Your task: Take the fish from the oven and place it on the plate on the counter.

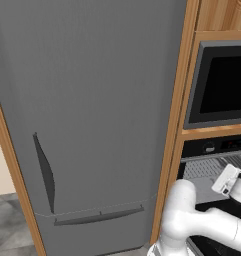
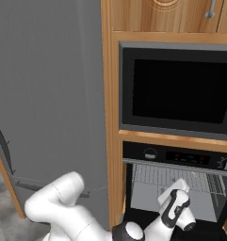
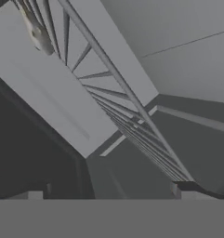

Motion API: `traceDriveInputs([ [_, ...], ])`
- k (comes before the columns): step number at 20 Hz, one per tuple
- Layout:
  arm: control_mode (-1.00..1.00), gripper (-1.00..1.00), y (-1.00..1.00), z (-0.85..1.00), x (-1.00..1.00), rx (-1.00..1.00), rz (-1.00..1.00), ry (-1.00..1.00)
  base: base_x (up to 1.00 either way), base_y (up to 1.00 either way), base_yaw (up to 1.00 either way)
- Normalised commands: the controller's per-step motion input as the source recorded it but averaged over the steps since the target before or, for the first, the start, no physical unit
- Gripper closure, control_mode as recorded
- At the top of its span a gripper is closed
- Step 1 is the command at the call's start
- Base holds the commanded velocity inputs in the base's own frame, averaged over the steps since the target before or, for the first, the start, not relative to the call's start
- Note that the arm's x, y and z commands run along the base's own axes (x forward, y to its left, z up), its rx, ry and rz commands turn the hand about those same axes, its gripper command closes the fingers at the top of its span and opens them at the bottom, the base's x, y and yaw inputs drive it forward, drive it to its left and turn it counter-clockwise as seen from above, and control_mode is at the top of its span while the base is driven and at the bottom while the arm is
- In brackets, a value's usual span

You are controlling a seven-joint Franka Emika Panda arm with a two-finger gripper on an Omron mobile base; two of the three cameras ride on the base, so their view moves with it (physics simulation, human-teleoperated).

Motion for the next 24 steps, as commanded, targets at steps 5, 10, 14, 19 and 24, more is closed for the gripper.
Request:
traceDriveInputs([
  [5, -1.00, -1.00, -0.11, -0.50, 0.24, 0.00, 0.00, -0.03, 0.00, 0.00, 0.00],
  [10, -1.00, -1.00, -0.02, -0.44, 0.31, 0.00, 0.00, -0.10, 0.00, 0.00, 0.00],
  [14, -1.00, -1.00, 0.00, -0.56, 0.33, 0.00, -0.03, -0.19, 0.00, 0.00, 0.00],
  [19, -1.00, -1.00, 0.00, -0.59, 0.08, 0.04, -0.03, -0.23, 0.00, 0.00, 0.00],
  [24, -1.00, -1.00, -0.02, -0.42, -0.26, 0.02, -0.02, -0.07, 0.00, 0.00, 0.00],
])
